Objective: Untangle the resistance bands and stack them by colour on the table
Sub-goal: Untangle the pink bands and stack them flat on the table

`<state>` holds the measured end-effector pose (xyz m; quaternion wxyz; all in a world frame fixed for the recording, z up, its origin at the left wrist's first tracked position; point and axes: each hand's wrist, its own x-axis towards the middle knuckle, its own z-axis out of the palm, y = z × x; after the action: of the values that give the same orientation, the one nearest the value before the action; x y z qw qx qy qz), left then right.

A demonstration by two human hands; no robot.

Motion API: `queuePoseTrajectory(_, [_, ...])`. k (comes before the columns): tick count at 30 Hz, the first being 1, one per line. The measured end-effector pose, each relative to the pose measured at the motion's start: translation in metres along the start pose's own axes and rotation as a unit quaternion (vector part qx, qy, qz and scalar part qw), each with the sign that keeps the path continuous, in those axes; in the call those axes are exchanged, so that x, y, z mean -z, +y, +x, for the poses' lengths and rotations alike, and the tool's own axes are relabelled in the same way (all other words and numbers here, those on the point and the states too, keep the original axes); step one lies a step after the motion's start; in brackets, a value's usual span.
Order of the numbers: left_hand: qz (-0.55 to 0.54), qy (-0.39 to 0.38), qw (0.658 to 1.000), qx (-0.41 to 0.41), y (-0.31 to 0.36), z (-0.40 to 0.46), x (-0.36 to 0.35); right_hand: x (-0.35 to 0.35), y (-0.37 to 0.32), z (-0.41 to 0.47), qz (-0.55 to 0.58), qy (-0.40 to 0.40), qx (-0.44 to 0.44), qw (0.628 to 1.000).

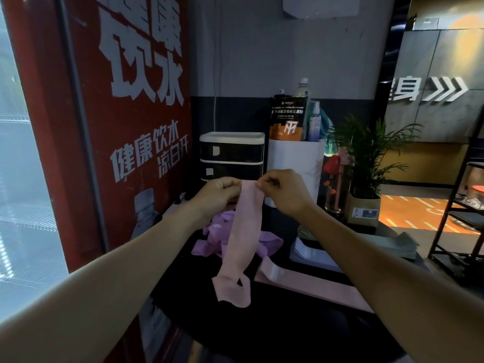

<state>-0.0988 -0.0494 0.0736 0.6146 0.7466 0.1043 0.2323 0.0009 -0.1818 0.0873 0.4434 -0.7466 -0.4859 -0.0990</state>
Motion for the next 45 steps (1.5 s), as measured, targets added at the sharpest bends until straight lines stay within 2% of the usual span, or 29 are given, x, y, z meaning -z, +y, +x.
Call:
queuePoseTrajectory(4, [0.004, 0.02, 1.0, -0.012, 0.003, -0.003, -0.004, 0.002, -0.002, 0.002, 0.028, 0.026, -0.031, 0.999])
queuePoseTrajectory(8, [0.107, 0.084, 0.989, -0.065, 0.009, -0.008, -0.006, 0.004, -0.006, 0.011, 0.074, 0.065, -0.064, 0.993])
queuePoseTrajectory(13, [0.191, 0.043, 0.977, -0.082, 0.006, -0.014, -0.017, 0.004, -0.02, 0.019, 0.121, 0.077, -0.073, 0.987])
queuePoseTrajectory(19, [0.208, 0.101, 0.965, -0.122, 0.004, -0.01, -0.009, 0.01, -0.022, 0.019, 0.108, 0.104, -0.087, 0.985])
queuePoseTrajectory(22, [0.234, 0.101, 0.959, -0.125, 0.007, -0.01, 0.006, 0.013, -0.019, 0.017, 0.082, 0.091, -0.088, 0.989])
queuePoseTrajectory(25, [0.174, 0.083, 0.974, -0.116, 0.012, -0.014, 0.017, 0.014, -0.016, 0.016, 0.073, 0.064, -0.086, 0.992])
queuePoseTrajectory(31, [0.109, 0.1, 0.984, -0.094, 0.022, -0.019, 0.026, 0.016, -0.01, 0.009, 0.078, 0.036, -0.096, 0.992])
queuePoseTrajectory(37, [0.032, 0.07, 0.996, -0.047, 0.016, -0.015, 0.022, 0.014, -0.008, 0.003, 0.201, 0.021, -0.14, 0.969])
queuePoseTrajectory(40, [0.029, 0.068, 0.997, -0.032, 0.013, -0.013, 0.022, 0.017, -0.005, -0.002, 0.21, 0.022, -0.146, 0.966])
queuePoseTrajectory(45, [-0.017, 0.096, 0.995, -0.013, 0.011, -0.011, 0.025, 0.024, 0.003, -0.008, 0.199, -0.028, -0.163, 0.966])
